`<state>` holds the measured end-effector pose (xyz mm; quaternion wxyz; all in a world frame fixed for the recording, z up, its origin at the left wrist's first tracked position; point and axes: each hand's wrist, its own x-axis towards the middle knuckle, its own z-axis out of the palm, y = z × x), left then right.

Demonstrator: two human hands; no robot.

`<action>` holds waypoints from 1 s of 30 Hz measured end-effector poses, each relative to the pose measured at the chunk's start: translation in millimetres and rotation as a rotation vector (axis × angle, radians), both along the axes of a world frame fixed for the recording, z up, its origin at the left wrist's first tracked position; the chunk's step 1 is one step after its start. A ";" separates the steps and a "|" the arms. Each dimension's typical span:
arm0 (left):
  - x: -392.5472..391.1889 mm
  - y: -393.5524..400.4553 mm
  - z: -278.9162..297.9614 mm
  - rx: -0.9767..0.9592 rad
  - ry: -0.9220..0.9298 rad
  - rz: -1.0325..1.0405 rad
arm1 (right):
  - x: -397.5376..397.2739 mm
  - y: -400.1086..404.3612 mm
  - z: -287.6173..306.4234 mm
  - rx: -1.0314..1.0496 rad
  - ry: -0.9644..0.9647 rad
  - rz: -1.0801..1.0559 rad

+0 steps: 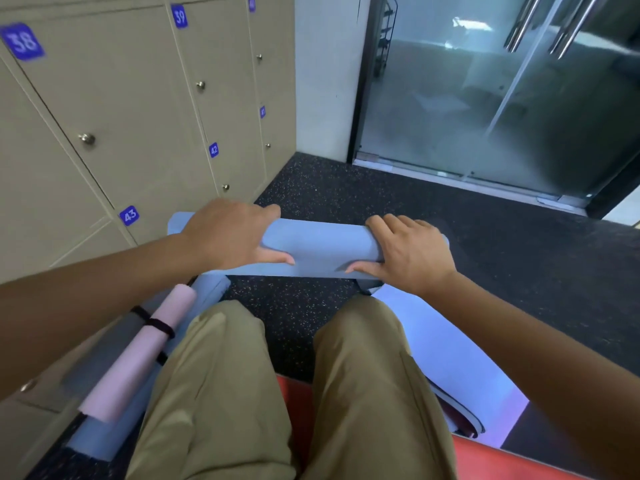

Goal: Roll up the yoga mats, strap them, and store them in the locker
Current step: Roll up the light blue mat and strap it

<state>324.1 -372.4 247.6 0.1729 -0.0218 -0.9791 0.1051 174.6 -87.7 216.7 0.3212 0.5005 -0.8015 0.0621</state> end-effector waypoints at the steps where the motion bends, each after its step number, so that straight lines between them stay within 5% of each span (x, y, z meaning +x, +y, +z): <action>1: 8.1 1.5 4.1 0.009 0.047 -0.032 | 6.3 3.2 7.9 -0.007 0.022 0.011; 18: 201.6 105.4 -14.6 0.097 -0.005 -0.036 | 197.6 109.2 1.7 0.070 -0.041 0.050; 30: 232.6 122.9 -59.4 0.276 -0.169 -0.100 | 222.0 118.5 -42.0 0.150 -0.225 0.126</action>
